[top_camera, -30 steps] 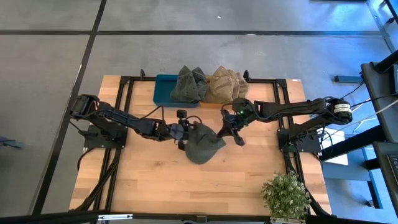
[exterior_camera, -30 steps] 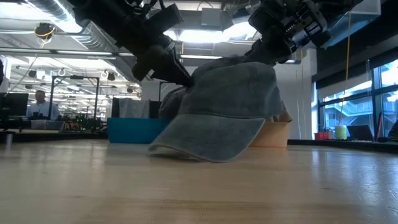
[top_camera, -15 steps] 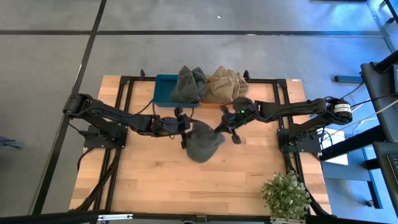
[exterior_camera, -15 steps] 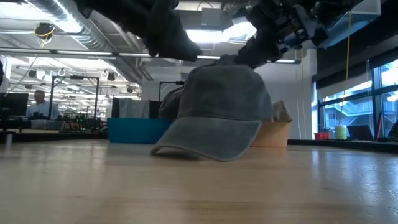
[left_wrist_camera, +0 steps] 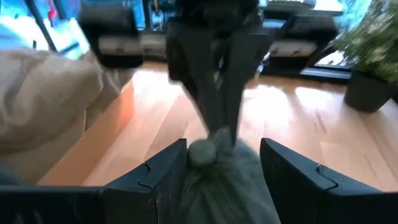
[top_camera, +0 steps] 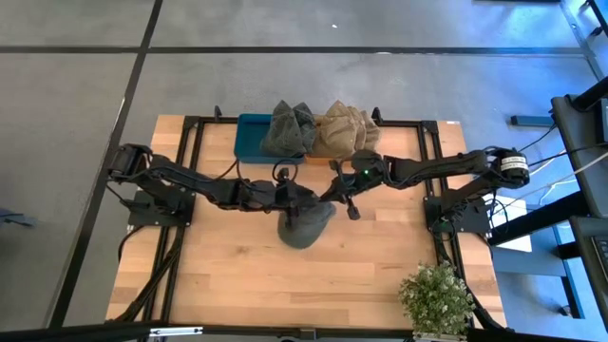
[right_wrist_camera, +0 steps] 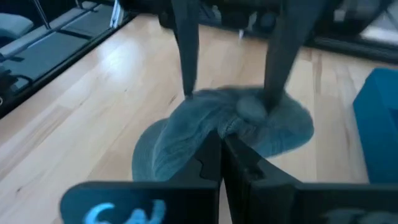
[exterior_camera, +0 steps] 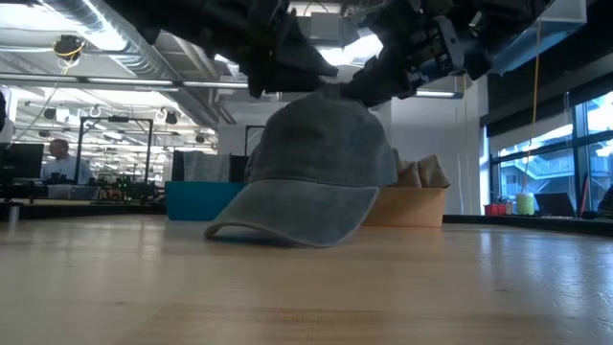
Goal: Pick & Place hat
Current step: Put the black cap into the blue bin
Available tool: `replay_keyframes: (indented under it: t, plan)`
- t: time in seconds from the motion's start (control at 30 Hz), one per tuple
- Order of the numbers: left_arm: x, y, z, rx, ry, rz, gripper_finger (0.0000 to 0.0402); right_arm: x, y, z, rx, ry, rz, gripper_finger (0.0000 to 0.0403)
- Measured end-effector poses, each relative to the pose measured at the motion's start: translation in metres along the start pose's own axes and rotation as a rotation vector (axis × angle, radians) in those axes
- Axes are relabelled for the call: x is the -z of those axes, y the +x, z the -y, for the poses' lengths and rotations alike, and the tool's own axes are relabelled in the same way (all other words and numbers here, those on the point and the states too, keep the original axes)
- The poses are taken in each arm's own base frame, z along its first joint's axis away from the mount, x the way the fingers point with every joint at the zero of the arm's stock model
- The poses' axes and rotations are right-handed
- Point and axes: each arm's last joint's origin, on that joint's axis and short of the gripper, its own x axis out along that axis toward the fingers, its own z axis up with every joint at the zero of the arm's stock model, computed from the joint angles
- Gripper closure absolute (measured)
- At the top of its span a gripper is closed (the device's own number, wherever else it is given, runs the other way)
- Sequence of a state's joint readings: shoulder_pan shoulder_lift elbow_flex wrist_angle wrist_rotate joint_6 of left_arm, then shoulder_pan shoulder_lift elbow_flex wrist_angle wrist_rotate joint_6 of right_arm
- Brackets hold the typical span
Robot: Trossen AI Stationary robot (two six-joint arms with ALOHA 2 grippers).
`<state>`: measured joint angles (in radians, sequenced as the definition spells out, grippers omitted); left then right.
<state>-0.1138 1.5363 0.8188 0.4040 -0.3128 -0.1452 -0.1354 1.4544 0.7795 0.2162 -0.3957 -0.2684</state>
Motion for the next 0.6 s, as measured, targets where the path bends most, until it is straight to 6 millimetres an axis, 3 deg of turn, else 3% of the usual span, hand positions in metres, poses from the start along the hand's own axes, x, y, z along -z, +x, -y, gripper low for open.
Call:
replay_keyframes:
  t: [0.6]
  plan:
    - [0.0044,-0.0004,-0.0046,-0.084,-0.036,-0.039,0.0204,-0.0043,0.0048,-0.0057,-0.008,-0.047,0.037,0.0397]
